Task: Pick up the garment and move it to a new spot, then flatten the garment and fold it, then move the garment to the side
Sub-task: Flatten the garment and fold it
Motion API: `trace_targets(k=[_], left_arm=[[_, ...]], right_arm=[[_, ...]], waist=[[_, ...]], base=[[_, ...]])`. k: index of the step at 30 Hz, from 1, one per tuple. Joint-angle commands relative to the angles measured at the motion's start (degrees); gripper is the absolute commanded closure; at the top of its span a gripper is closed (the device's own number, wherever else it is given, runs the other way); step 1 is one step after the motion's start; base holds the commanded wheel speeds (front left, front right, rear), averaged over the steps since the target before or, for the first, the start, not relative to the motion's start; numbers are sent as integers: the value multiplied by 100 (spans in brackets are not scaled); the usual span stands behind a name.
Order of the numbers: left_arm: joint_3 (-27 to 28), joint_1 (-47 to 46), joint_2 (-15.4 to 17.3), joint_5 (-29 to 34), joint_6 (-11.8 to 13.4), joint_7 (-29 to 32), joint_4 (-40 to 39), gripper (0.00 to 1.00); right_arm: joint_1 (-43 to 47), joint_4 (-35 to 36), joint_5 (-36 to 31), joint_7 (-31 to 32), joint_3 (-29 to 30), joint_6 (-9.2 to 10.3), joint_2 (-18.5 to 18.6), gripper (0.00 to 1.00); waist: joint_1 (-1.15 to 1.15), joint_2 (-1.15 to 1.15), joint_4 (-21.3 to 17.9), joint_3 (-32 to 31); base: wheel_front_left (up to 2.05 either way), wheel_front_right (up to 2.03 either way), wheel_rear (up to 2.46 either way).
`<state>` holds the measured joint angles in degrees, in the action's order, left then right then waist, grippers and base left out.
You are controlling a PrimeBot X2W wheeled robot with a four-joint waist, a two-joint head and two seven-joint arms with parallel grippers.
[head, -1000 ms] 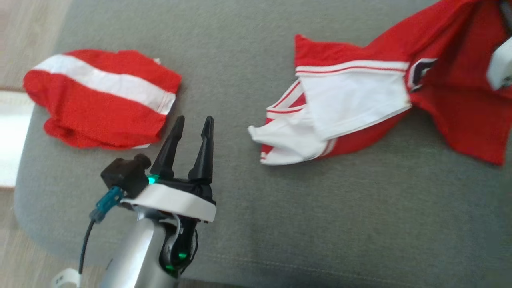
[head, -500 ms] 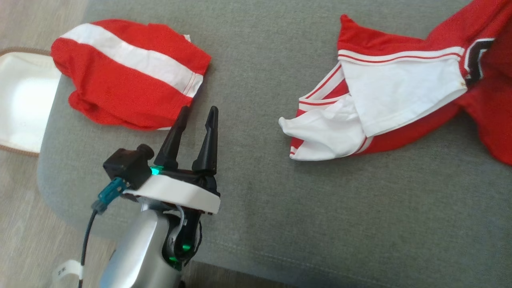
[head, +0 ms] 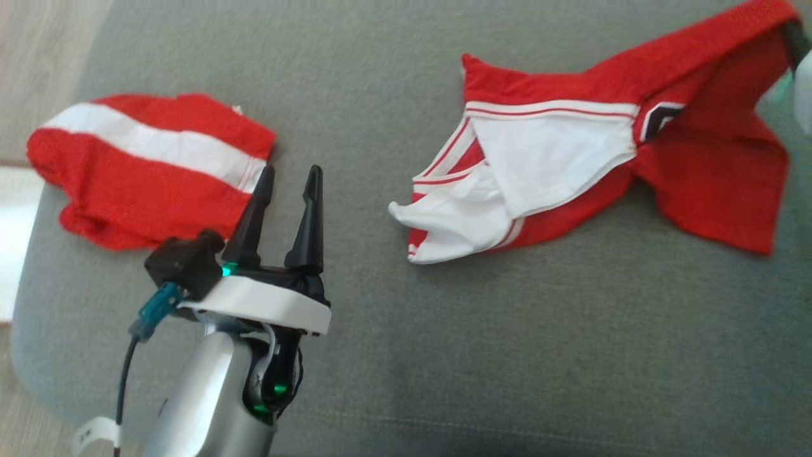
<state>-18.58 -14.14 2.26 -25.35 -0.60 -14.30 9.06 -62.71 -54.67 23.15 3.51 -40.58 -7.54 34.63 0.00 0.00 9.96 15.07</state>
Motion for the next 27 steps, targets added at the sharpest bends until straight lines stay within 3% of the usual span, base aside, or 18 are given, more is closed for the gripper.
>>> trace_targets(k=[1, 6, 14, 19, 22, 27], left_arm=[[225, -7, 62, 38, -34, -70, -163, 0], [233, 121, 62, 14, -13, -70, -115, 0], [499, 366, 62, 63, 18, -70, -123, 0], [587, 405, 62, 75, -4, -70, -152, 0], [568, 440, 62, 74, 10, -70, -144, 0], [593, 525, 62, 74, 68, -70, -134, 0]], right_arm=[[46, 67, 54, 105, -123, 5, 77, 0], [94, 217, 424, 525, -727, 5, 74, 0], [495, 641, 1265, 555, -1478, 5, 130, 0], [520, 878, 1467, 861, -2202, 5, 363, 0], [435, 1232, 1397, 1114, -2951, 5, 575, 0], [452, 1880, 1758, 1249, -3238, 5, 791, 0]], waist=[[0, 0, -208, -233], [0, 0, -284, -478], [0, 0, -559, -873], [0, 0, -644, -1009], [0, 0, -663, -1064], [0, 0, -761, -1171]], base=[[0, 0, 0], [0, 0, 0], [0, 0, 0], [0, 0, 0], [0, 0, 0], [0, 0, 0]])
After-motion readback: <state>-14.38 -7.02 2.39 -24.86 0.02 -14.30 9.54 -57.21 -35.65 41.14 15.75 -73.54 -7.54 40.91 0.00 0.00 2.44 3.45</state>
